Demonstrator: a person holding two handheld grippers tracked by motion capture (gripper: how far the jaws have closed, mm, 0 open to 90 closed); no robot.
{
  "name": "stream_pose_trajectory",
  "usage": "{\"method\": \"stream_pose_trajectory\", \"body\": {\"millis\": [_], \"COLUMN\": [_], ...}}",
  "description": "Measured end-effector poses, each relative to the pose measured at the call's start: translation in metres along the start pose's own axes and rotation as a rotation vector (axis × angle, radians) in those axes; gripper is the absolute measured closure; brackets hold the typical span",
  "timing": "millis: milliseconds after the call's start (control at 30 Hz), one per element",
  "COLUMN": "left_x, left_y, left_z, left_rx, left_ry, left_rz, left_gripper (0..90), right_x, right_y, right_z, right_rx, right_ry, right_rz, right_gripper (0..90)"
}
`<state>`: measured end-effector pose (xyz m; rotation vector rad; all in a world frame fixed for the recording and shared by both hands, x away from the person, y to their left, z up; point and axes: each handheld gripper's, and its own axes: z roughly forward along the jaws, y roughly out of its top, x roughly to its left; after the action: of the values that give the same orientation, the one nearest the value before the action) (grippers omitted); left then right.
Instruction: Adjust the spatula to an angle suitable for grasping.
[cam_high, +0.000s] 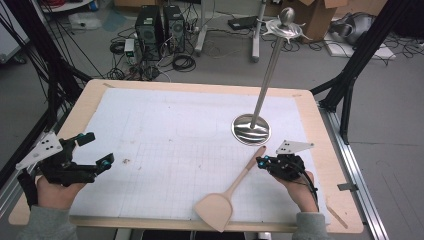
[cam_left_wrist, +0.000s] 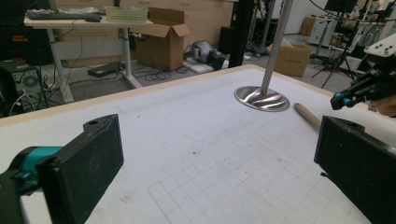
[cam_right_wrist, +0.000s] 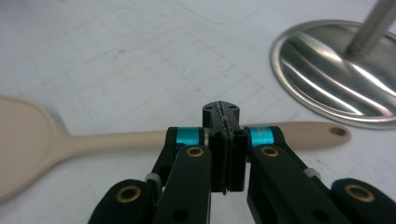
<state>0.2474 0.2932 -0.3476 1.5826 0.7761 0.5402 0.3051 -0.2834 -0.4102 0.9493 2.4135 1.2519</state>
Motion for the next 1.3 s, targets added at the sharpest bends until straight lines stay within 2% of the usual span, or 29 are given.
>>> {"method": "stream_pose_trajectory", "body": {"millis": [233, 400, 500, 600, 667, 767, 900, 1067, 1200, 1267, 1300], "left_x": [-0.001, -0.001, -0.003, -0.007, -0.009, -0.009, -0.006, -0.006, -0.006, -0.004, -0.003], "left_y": [-0.001, -0.001, 0.0, 0.002, 0.002, 0.001, -0.004, -0.005, -0.006, -0.007, -0.008], "left_z": [0.001, 0.001, 0.002, 0.002, 0.002, 0.003, 0.006, 0.007, 0.007, 0.006, 0.006], "left_rx": [0.005, 0.005, 0.002, -0.001, -0.003, 0.003, 0.014, 0.019, 0.024, 0.035, 0.035], "left_ry": [-0.001, 0.0, -0.022, -0.029, -0.03, -0.022, -0.017, -0.014, 0.009, 0.046, 0.048], "left_rz": [0.004, 0.004, -0.012, 0.006, 0.013, 0.019, 0.016, 0.019, 0.022, 0.005, -0.004], "left_gripper": [1.7, 1.7, 1.7, 1.7, 1.7, 1.7, 1.7, 1.7, 1.7, 1.7, 1.7], "right_x": [-0.015, -0.028, -0.033, -0.036, -0.039, -0.044, -0.047, -0.052, -0.052, -0.052, -0.052], "right_y": [-0.007, -0.01, -0.011, -0.013, -0.014, -0.016, -0.02, -0.023, -0.024, -0.024, -0.023], "right_z": [0.002, 0.003, 0.005, 0.009, 0.01, 0.01, 0.012, 0.015, 0.017, 0.019, 0.02], "right_rx": [0.018, 0.01, 0.022, 0.028, 0.032, 0.032, 0.031, 0.027, 0.036, 0.045, 0.049], "right_ry": [-0.059, -0.098, -0.095, -0.06, -0.063, -0.06, -0.054, -0.074, -0.072, -0.072, -0.07], "right_rz": [0.035, 0.089, 0.098, 0.092, 0.086, 0.108, 0.111, 0.126, 0.115, 0.106, 0.104], "right_gripper": [90.0, 90.0, 90.0, 90.0, 90.0, 90.0, 90.0, 90.0, 90.0, 90.0, 90.0]}}
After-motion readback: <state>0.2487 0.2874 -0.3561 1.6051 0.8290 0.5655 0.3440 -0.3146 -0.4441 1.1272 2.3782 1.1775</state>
